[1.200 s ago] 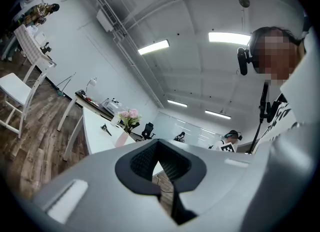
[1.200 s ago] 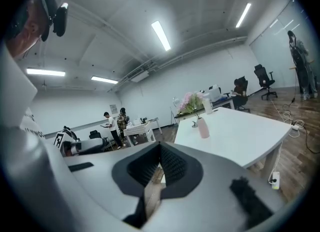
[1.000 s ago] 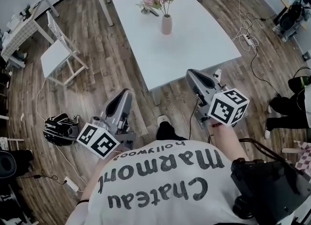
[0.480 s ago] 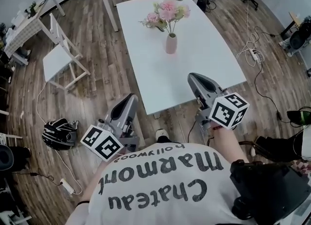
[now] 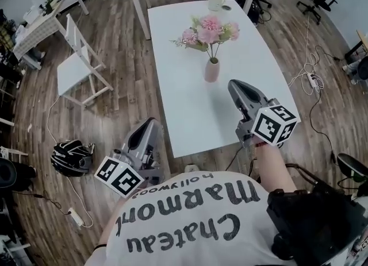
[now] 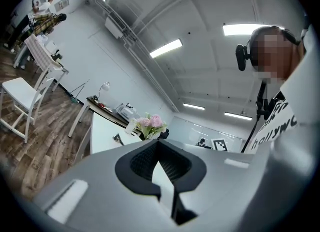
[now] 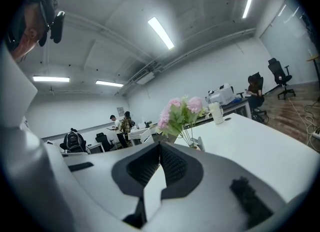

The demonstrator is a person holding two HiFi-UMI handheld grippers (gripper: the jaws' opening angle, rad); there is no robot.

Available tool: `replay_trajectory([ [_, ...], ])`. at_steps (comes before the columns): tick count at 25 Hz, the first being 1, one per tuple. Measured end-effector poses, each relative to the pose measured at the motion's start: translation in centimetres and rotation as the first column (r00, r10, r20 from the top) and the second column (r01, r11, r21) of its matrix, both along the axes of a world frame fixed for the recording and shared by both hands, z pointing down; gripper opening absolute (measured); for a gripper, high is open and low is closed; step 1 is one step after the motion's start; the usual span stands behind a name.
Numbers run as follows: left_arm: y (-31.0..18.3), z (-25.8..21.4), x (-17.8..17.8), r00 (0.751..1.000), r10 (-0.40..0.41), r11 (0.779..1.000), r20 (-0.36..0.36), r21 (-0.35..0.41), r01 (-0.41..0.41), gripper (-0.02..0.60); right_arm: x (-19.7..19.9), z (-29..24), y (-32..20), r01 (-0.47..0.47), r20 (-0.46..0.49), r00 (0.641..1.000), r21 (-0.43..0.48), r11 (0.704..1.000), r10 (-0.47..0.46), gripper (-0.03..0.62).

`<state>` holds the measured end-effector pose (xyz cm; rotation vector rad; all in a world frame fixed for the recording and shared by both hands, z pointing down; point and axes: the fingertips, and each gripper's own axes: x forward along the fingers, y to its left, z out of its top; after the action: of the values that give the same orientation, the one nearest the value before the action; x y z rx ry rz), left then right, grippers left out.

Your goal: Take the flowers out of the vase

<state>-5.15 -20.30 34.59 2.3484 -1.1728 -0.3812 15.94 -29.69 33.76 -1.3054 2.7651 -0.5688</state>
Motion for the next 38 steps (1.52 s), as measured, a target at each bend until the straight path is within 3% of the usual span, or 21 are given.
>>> replay_trajectory([
  [10, -2.2, 1.5, -3.1, 0.991, -0.124, 0.99, 0.047, -0.065, 0.127, 0.005, 0.1, 2.8, -8.8, -0.009, -0.075, 0.997, -0.006, 1.0, 0.009, 0.026],
  [12, -2.4, 1.7, -3.7, 0.988, -0.148, 0.985, 0.054, -0.082, 0.152, 0.005, 0.0, 3.8, -10.5, -0.011, -0.088, 0.996, -0.03, 0.999, 0.008, 0.149],
  [16, -2.4, 2.1, -5.0, 0.978, -0.185, 0.975, 0.094, -0.107, 0.195, 0.005, 0.1, 5.0, -13.5, -0.01, -0.061, 0.998, -0.056, 0.998, 0.006, 0.149],
  [19, -2.2, 2.4, -5.9, 0.971, -0.206, 0.967, 0.12, -0.128, 0.221, 0.005, -0.6, 5.5, -14.8, 0.063, -0.011, 0.998, -0.06, 0.996, -0.063, 0.149],
  [22, -2.3, 2.4, -6.5, 0.965, -0.22, 0.961, 0.142, -0.138, 0.239, 0.005, -1.1, 6.2, -15.3, 0.129, -0.037, 0.991, -0.038, 0.991, -0.13, 0.149],
  [26, -2.5, 2.6, -6.5, 0.964, -0.217, 0.96, 0.152, -0.147, 0.239, 0.005, -1.1, 6.4, -15.4, 0.148, -0.056, 0.987, -0.019, 0.989, -0.149, 0.149],
  [32, -2.8, 3.1, -6.1, 0.969, -0.194, 0.963, 0.15, -0.158, 0.217, 0.005, -1.4, 5.8, -15.6, 0.138, -0.013, 0.99, 0.0, 0.99, -0.138, 0.033],
  [38, -2.7, 3.6, -6.5, 0.972, -0.189, 0.965, 0.143, -0.157, 0.211, 0.005, -1.4, 4.1, -14.9, 0.111, 0.021, 0.993, 0.058, 0.992, -0.112, 0.018],
])
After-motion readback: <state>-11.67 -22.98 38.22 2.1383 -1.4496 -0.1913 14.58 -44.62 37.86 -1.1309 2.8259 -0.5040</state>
